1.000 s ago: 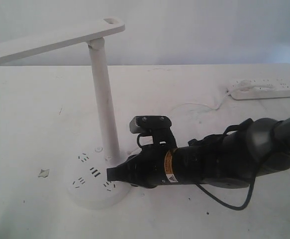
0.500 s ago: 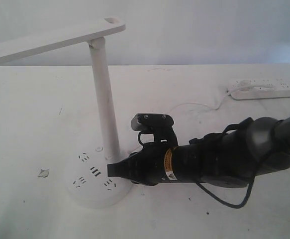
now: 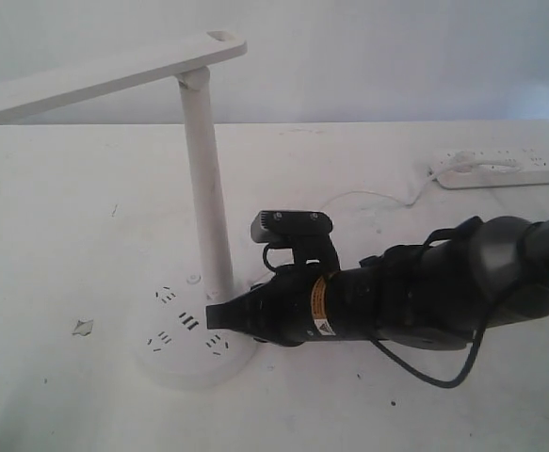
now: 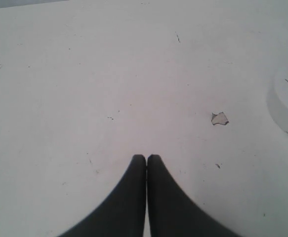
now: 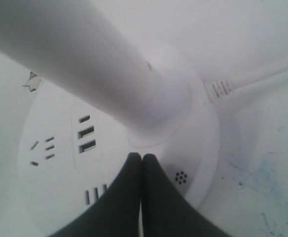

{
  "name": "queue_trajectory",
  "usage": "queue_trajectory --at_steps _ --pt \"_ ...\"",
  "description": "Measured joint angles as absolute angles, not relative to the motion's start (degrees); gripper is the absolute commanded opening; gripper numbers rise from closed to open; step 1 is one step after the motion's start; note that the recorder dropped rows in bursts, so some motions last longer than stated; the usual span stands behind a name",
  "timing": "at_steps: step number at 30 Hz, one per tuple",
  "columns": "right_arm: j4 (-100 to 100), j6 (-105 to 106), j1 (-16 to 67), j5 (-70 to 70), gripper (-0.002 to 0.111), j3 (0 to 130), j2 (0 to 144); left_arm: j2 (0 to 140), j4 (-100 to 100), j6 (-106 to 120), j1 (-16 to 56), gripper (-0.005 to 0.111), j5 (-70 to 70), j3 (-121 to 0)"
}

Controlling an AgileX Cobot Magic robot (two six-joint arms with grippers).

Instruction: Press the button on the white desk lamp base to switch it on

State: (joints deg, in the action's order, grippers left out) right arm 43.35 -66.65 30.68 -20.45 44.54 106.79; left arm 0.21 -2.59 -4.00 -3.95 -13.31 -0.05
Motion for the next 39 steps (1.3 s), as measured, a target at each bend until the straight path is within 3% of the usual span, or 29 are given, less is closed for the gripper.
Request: queue_trajectory --at_steps 19,39 --pt "42.4 -66.1 35.4 -13.3 0.0 45.5 105.6 0.2 -2.6 -4.0 -4.0 0.0 -13.3 -0.1" --pt "43.3 -48.4 35.6 -47.5 0.0 36.6 101.5 0.2 -2.6 -4.0 -4.0 0.0 -13.3 -0.1"
